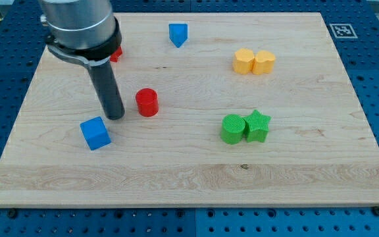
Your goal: Place the red circle at the top left of the green circle
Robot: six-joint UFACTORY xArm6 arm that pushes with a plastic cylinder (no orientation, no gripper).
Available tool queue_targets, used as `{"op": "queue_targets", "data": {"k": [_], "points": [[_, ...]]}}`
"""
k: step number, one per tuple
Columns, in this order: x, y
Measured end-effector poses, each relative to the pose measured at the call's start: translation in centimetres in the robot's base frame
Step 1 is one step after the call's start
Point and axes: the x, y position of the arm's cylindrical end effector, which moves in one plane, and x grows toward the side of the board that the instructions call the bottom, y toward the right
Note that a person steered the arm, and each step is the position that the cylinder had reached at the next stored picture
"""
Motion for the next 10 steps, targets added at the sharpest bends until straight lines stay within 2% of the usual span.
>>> {"op": "queue_targets", "data": {"k": [1, 3, 4, 5, 7, 10], "points": [[-0.4, 1.1], [-1.1, 7.6], [-1.8, 7.1], [-4.7, 6.4], [-2.2, 13.0], [-1.7, 13.9]]}}
